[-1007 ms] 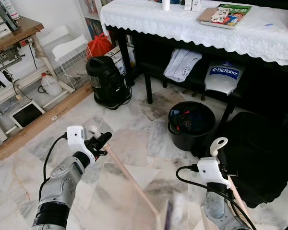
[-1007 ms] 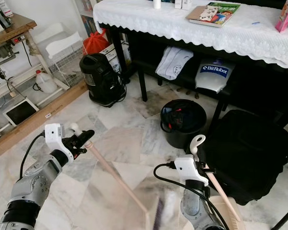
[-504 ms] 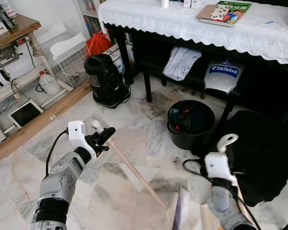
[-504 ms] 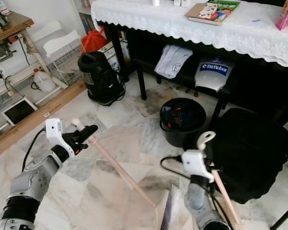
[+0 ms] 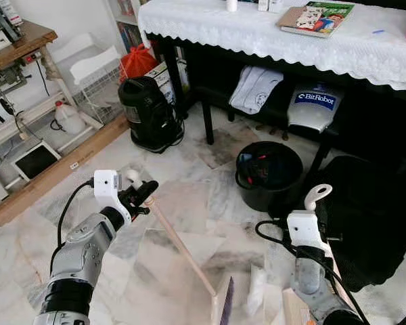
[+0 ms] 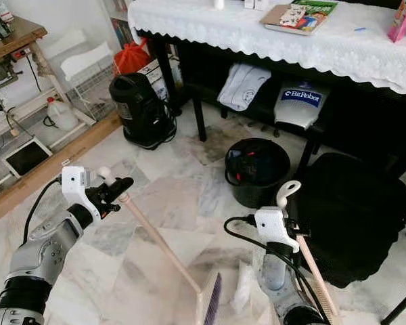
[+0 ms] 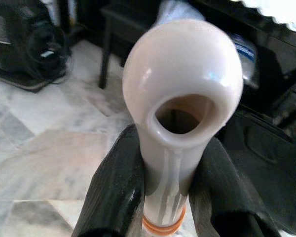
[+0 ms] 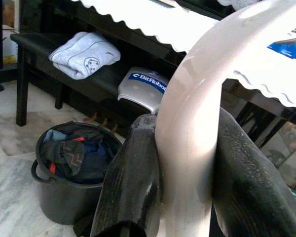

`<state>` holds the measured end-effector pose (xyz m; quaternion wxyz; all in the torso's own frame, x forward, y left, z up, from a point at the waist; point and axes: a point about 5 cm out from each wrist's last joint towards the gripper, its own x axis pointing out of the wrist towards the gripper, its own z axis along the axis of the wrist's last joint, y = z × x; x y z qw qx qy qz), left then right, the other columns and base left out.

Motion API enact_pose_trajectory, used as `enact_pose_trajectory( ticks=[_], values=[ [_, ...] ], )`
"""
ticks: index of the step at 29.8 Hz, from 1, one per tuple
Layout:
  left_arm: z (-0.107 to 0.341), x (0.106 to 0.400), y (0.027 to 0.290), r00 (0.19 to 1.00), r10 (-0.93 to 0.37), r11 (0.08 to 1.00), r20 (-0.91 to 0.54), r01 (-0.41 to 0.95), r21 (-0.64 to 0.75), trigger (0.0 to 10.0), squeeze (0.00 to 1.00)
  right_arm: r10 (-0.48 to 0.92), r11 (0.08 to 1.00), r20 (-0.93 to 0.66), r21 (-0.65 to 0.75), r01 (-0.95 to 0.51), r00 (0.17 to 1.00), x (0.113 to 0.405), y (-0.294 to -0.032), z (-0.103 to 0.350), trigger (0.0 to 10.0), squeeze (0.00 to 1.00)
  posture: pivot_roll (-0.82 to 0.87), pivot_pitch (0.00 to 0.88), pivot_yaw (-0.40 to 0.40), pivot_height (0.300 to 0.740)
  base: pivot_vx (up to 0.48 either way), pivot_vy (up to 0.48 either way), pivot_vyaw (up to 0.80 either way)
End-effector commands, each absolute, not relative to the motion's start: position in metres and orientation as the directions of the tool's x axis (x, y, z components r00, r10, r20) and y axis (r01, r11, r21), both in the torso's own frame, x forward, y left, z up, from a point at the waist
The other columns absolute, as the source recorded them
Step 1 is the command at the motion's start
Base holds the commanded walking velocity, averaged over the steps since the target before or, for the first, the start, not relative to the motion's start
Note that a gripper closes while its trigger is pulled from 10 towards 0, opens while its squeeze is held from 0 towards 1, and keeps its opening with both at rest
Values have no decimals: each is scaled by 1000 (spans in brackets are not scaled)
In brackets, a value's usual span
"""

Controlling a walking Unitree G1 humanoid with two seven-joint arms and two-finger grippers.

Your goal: Sweep floor

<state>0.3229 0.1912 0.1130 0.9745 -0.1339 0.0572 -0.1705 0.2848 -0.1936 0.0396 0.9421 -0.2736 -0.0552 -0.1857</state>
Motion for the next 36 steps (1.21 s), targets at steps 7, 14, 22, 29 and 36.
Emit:
enact_pose_trajectory(
  ticks=[7, 14, 22, 29, 36],
  values=[
    [125, 328, 209, 966, -258, 942, -16, 247, -226, 10000, 0, -334, 756, 233, -513, 407, 913, 285, -195, 41, 10000, 0, 107, 115, 167, 740, 0, 0, 0],
    [126, 328, 209, 968, -251, 944, -5, 243, -224, 10000, 0, -281, 732, 318, -540, 416, 906, 292, -191, 54, 10000, 0, 105, 115, 168, 740, 0, 0, 0],
    [128, 329, 208, 968, -249, 942, 10, 245, -230, 10000, 0, -253, 707, 401, -544, 452, 880, 299, -191, 68, 10000, 0, 102, 106, 166, 740, 0, 0, 0],
    [129, 330, 207, 967, -252, 940, 21, 250, -232, 10000, 0, -261, 706, 395, -544, 453, 881, 298, -192, 66, 10000, 0, 104, 99, 165, 740, 0, 0, 0],
    [130, 329, 208, 968, -250, 939, 25, 249, -237, 10000, 0, -389, 781, 216, -438, 444, 896, 289, -199, 45, 10000, 0, 112, 102, 165, 740, 0, 0, 0]
  ],
)
